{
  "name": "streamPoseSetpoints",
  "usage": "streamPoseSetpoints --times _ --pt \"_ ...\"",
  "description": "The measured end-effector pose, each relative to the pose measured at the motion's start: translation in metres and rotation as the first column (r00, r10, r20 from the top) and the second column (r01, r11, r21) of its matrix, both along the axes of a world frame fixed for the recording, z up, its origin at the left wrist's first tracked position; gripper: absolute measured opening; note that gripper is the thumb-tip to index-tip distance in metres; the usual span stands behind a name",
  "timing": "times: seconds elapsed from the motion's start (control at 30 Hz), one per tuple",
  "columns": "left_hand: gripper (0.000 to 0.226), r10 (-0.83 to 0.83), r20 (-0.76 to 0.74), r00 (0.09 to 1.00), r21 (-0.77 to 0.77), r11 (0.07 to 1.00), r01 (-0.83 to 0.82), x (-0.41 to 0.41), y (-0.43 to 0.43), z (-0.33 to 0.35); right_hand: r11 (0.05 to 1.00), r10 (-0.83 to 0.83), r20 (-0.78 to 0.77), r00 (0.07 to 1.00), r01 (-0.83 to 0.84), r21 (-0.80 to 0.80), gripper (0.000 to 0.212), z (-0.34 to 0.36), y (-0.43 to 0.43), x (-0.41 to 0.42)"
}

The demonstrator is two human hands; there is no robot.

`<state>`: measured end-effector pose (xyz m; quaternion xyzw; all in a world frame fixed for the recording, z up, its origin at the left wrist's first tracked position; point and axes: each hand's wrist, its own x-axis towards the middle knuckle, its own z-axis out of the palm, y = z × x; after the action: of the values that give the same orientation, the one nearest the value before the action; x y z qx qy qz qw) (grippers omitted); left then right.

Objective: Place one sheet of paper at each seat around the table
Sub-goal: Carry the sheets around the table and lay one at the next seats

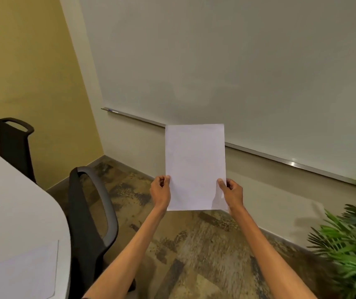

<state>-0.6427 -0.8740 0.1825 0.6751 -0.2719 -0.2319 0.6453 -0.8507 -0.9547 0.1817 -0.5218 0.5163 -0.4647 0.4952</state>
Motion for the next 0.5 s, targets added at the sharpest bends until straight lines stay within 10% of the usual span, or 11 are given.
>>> streamPoseSetpoints --times 0.5 --pt "0.028 0.312 -0.080 0.947 0.086 0.948 -0.305 0.077 -0.227 -0.020 0.974 0.223 -0.063 0.973 -0.220 0.047 0.024 -0.022 -0.276 0.113"
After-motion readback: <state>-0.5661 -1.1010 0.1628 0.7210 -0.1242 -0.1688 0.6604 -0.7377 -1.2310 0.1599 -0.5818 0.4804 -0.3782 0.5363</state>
